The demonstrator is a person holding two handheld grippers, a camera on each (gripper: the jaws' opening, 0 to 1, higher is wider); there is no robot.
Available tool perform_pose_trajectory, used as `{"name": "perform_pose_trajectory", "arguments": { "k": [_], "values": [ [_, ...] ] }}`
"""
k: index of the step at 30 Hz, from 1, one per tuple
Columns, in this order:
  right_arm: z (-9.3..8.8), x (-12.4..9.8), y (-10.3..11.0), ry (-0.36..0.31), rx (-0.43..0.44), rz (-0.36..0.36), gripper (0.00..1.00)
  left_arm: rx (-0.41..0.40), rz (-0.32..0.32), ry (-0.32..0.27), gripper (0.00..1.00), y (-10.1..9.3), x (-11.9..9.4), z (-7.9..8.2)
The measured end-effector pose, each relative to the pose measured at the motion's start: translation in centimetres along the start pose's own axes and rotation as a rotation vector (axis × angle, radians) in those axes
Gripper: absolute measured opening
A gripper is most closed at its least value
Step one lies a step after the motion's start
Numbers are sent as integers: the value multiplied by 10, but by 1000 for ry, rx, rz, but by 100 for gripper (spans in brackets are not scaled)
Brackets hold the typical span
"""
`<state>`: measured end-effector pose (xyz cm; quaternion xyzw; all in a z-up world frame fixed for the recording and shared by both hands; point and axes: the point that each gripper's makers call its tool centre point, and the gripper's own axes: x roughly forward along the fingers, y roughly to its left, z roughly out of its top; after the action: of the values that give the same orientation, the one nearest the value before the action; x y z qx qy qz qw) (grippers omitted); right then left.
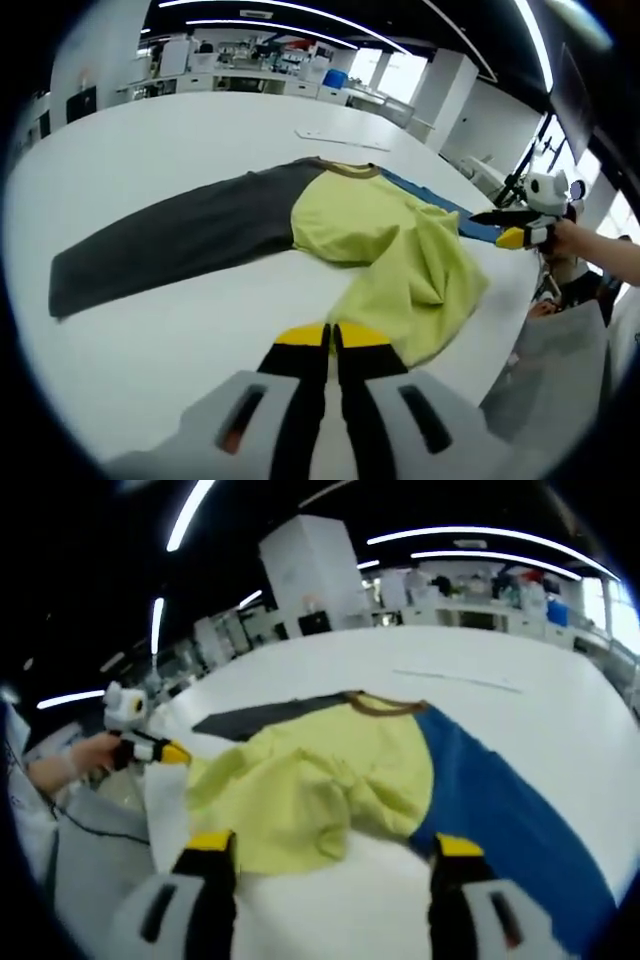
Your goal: Fold the garment on the visible template until the final outline fits inside the template.
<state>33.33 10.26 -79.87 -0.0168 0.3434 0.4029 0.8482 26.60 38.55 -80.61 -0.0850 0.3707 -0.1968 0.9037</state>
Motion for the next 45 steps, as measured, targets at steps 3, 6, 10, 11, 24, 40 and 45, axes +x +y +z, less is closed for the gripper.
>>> {"name": "perform_pose_trajectory", "arguments": {
  "k": [3, 6, 10, 11, 24, 40, 45],
  "values": [
    [-4, 2, 3, 18, -28, -6, 74, -1, 1, 2, 0, -1, 0, -1],
    [-7, 4, 7, 29, -31, 2, 72, -3, 1, 2, 0, 0, -1, -1],
    [-9, 9, 7, 34, -47, 2, 64, -11, 4, 0, 0, 2, -2, -3],
    [-9, 11, 6, 33, -44, 1, 63, -12, 4, 0, 0, 2, -2, -3],
    [-18, 35, 5, 80, -95, -20, 38, -28, 6, 0, 0, 6, -5, -5],
    [-25, 42, 3, 106, -267, -35, 11, -37, 8, 4, 0, 9, -6, -9],
    [-24, 42, 6, 115, -270, -20, 2, -39, 9, 2, 0, 7, -6, -9]
  ]
}}
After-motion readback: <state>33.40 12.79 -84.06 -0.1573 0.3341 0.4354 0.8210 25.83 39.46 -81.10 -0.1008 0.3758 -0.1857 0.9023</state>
